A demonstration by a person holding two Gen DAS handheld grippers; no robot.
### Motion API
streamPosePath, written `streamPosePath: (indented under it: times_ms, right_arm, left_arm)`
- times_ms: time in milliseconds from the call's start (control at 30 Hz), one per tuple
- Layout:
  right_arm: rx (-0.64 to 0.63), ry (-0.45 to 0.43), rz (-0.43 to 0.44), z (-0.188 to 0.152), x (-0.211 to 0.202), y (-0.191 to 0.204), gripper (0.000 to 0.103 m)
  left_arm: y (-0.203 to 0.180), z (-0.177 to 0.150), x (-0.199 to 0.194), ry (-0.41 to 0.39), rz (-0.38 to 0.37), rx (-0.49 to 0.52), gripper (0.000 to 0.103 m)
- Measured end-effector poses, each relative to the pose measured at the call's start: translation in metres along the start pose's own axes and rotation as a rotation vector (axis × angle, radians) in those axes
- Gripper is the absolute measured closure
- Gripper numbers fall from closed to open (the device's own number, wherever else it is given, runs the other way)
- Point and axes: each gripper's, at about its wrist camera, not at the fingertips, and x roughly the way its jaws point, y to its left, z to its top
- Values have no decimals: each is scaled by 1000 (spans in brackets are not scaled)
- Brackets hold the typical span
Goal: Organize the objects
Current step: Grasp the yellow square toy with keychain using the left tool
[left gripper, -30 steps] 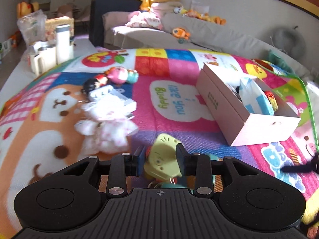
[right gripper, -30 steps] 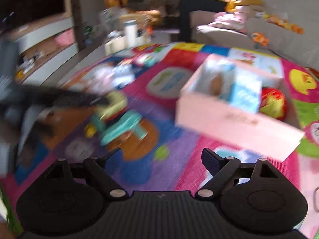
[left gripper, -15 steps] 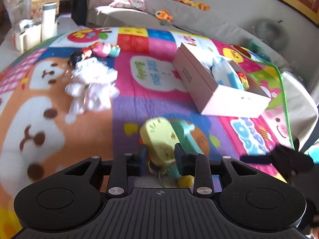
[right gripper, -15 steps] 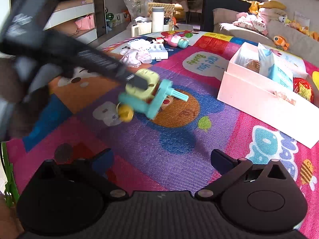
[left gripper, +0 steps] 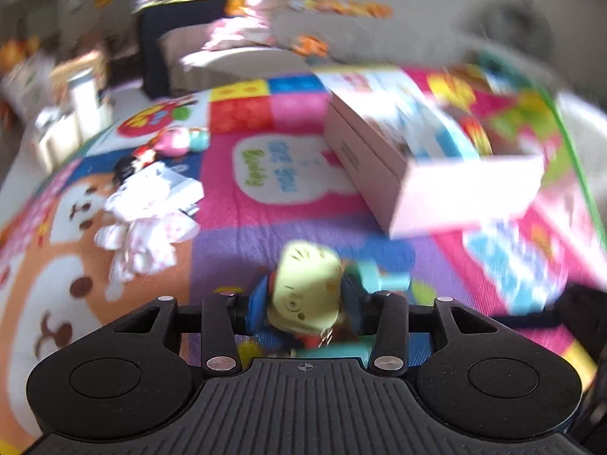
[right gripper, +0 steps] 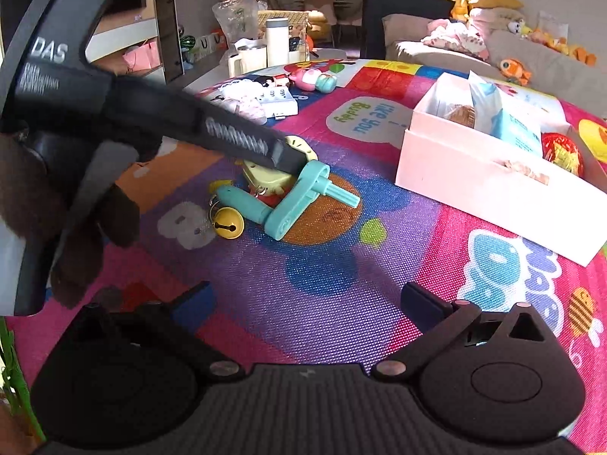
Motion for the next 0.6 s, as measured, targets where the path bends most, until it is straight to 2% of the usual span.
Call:
streamPosePath:
  times_ms: [67,100,233,300,433,533,600]
  right_arm:
    - [-3,7,-8,0,-1,2,0]
    - [-2,6,-9,-1,-1,3,0]
    - [-14,8,14,0,-4,4,0]
    - [-3,-18,39,3,-7,6,0]
    - [-68,-98,-25,17,-4,24,0]
    - [-73,-83,-22,30,11,35,0]
    - [-98,-74,-61,35,23,41,2]
  left_arm:
    - [0,-6,1,-26,15,50,53]
    - [3,-7,1,-29,34,38,54]
    - [37,-12,-10,-49,48,-115,60]
    - [54,-20,-20,-56,57,-186,60]
    - [84,-38,-40,-60,59,-324,60]
    - [94,-47,-52,-53,31,-375,60]
    - [95,-49,-58,-54,14,-367,60]
